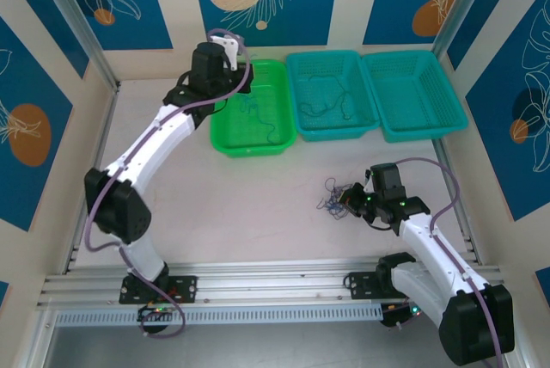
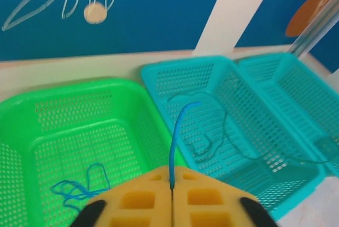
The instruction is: Untangle the cables
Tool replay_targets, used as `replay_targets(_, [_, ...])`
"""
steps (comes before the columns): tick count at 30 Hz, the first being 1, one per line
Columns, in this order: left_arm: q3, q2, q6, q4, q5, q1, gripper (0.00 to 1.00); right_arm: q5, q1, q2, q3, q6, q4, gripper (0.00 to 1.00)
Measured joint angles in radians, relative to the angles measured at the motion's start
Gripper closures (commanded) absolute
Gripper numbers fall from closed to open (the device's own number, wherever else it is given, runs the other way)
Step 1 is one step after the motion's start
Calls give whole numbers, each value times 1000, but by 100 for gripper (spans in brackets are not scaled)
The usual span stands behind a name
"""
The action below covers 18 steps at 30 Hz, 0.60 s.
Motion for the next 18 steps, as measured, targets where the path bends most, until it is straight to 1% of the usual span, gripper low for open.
replay_targets(1, [1,26,0,-2,0,3,49,0,0,0,0,0,0,100])
replay_targets(2, [1,46,1,-8,1,5,44,0,0,0,0,0,-1,100])
replay_targets(3, [0,59,3,-13,2,6,41,0,0,0,0,0,-1,100])
replay_targets(6, [-43,60,-8,-3,15,6,36,-2,0,0,5,-7,-5,100])
replay_targets(8, [-96,28,-16,9,27,6,35,-5,2,-1,9,-10,-6,100])
replay_targets(11, [-208,-62,-43,34,68,6,35,-13,6,-1,20,-10,-6,100])
replay_targets(15, [-397,-251,-121,117,167,-2,36,-43,11,-1,34,-1,6,100])
replay_targets(18, [-545,-392,-171,198,227,-32,36,-79,12,2,40,27,28,100])
